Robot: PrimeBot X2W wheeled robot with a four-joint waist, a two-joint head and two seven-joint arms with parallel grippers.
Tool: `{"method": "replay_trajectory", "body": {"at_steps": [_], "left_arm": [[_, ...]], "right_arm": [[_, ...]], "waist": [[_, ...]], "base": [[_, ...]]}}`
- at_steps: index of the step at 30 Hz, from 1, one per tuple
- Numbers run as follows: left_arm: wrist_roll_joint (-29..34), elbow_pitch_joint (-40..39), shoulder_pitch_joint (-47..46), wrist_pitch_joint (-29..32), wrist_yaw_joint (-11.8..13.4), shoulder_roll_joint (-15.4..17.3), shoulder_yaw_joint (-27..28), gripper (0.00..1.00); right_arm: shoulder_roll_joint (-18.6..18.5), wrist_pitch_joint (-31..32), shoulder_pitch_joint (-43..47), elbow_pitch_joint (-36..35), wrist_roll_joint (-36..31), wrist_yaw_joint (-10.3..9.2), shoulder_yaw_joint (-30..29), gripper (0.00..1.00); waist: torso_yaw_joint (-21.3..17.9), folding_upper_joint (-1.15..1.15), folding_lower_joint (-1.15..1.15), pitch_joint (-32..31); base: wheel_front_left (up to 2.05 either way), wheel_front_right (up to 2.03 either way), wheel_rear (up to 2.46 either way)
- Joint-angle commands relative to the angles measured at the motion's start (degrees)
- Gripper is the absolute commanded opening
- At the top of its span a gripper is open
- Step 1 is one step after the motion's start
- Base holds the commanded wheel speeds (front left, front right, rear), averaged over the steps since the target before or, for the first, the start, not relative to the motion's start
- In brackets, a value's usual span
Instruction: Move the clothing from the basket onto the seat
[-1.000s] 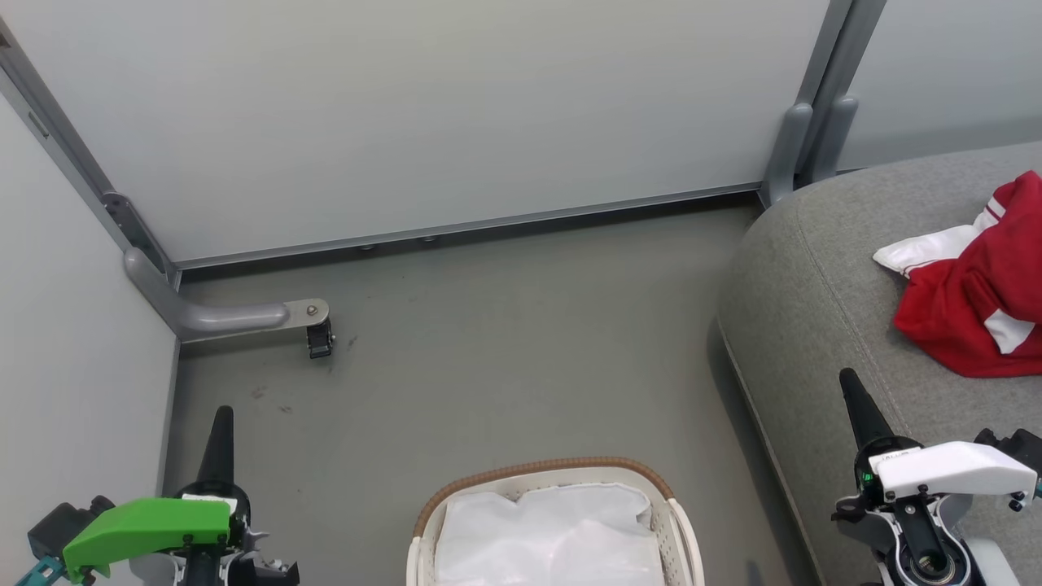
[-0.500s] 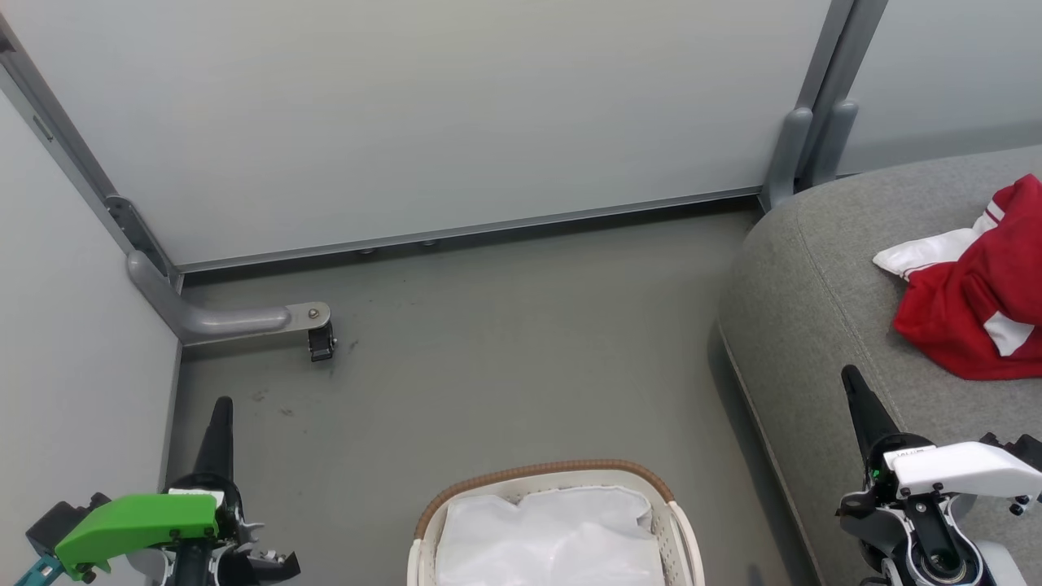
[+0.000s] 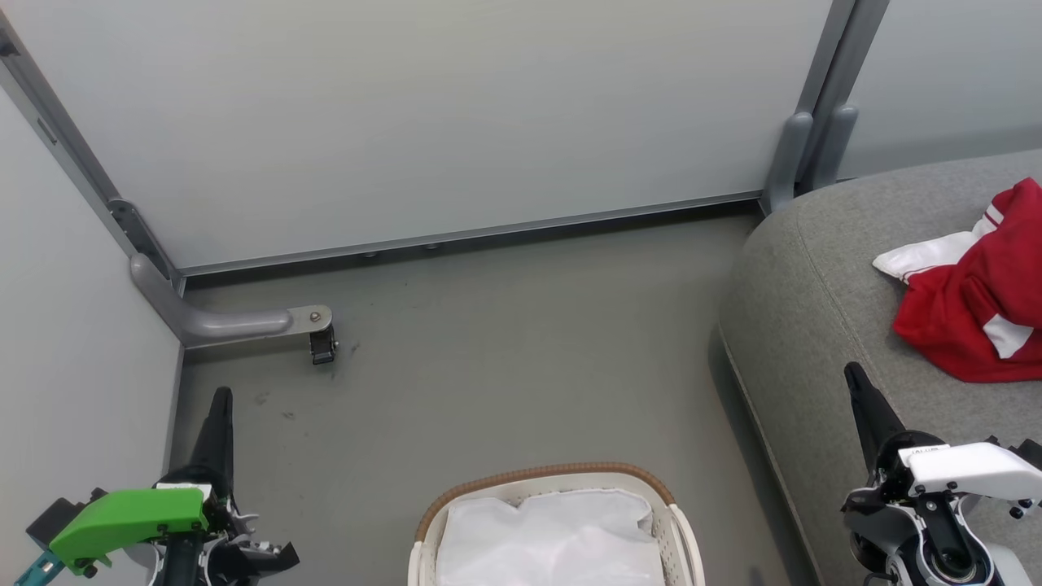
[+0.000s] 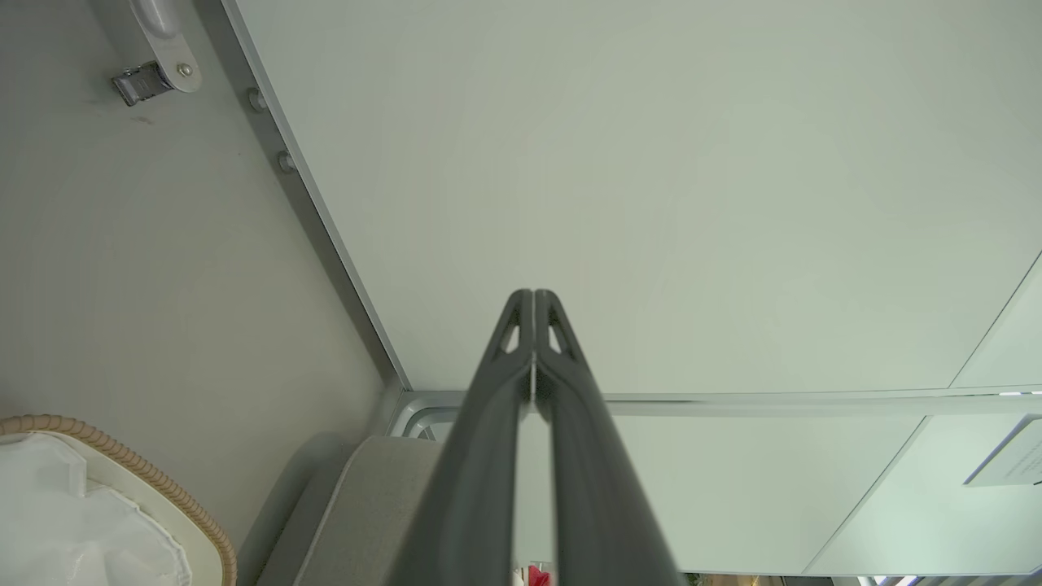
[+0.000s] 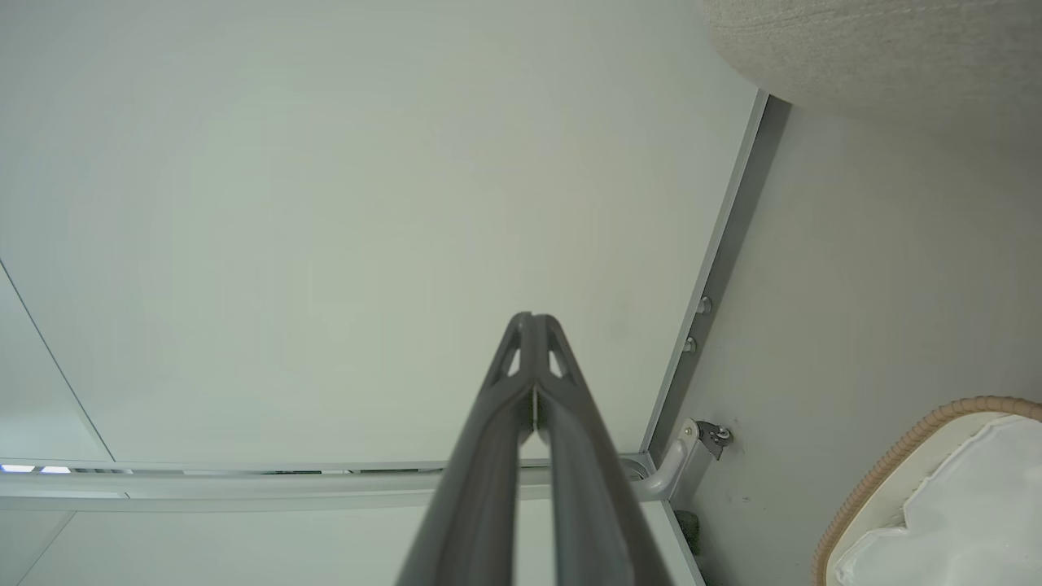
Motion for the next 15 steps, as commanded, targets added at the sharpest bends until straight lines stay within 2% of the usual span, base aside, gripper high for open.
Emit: {"method": "replay_trajectory", "body": {"at_steps": [1,8,15], "left_arm": [[-1.0,-0.5,-1.1,0.4,-0.3,0.4,0.3,0.0],[-3.5,-0.6,-1.3,1.1,-0.4,0.4,0.4,0.0],[-3.5,-0.6,-1.2,1.2,-0.4,0.4,0.4,0.0]], "right_arm": [[-0.4,0.5,0.5,-0.4,1.2,0.0,-0.2,0.0],[-0.4,1.2,0.7,-0.7,3.9,0.0,-0.4,0.0],[-0.4,1.1,0.7,-0.6,3.9,0.0,-0.4,0.0]], "waist": [[0.0,0.0,0.0,0.0],[0.1,0.0,0.0,-0.2],[0.1,0.0,0.0,-0.3]], "base": [[0.0,0.0,0.0],[0.0,0.0,0.0],[0.0,0.0,0.0]]}}
